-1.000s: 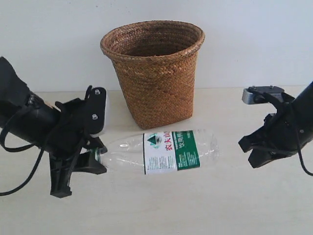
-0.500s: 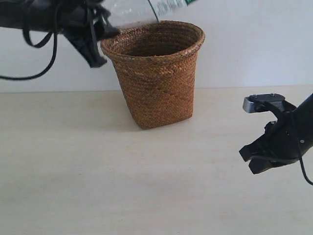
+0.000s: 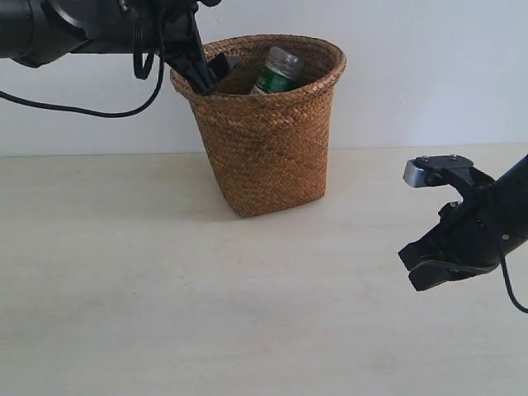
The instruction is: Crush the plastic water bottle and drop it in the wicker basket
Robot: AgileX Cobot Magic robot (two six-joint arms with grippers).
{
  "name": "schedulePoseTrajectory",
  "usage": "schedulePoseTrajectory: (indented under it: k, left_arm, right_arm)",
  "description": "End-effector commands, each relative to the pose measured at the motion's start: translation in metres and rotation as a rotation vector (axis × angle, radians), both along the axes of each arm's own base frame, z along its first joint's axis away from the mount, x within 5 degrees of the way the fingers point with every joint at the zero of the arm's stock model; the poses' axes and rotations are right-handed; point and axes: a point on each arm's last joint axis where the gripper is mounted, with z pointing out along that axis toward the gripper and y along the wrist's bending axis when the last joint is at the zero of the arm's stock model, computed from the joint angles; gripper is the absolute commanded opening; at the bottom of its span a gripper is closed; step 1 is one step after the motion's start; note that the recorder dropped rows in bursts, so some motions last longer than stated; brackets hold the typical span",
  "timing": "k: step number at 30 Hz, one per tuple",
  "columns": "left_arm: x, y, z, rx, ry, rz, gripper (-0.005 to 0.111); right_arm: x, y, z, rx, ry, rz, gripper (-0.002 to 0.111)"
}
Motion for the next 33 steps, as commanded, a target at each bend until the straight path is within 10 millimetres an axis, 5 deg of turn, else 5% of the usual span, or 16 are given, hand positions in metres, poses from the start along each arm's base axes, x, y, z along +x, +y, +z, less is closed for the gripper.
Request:
schedulePoseTrajectory:
  k: [1, 4, 7, 13, 21, 27, 33]
  left_arm:
    - [-0.011, 0.001, 0.015, -0.01, 0.025, -0.03, 0.08]
    - [-0.022, 0.002, 0.018, 0.026, 0.11, -0.089, 0.049]
    - [-0.036, 0.005, 0.019, 0.052, 0.234, -0.152, 0.004]
    - [-0.056, 0.027, 0.029, 0.039, 0.441, -0.066, 0.004]
    - [-0.074, 0.069, 0.022, 0.061, 0.766, 0.29, 0.004]
    - [-0.085, 0.096, 0.012, 0.08, 0.951, 0.517, 0.004]
    - [-0.103, 0.118, 0.006, 0.029, 1.013, 0.623, 0.004]
  right_arm:
    - [0.0, -0.002, 0.004, 0.001, -0.024, -0.004, 0.0]
    - [0.001, -0.001, 0.004, 0.005, -0.028, -0.009, 0.0]
    - [0.005, -0.002, 0.005, 0.013, -0.063, -0.049, 0.0]
    - [0.016, 0.001, 0.021, 0.049, -0.079, -0.096, 0.0]
    - [0.025, 0.021, 0.051, 0.008, -0.053, -0.034, 0.0]
    - [0.021, 0.008, 0.071, -0.213, 0.098, -0.087, 0.0]
    - [0.014, -0.018, 0.082, -0.233, 0.134, -0.125, 0.0]
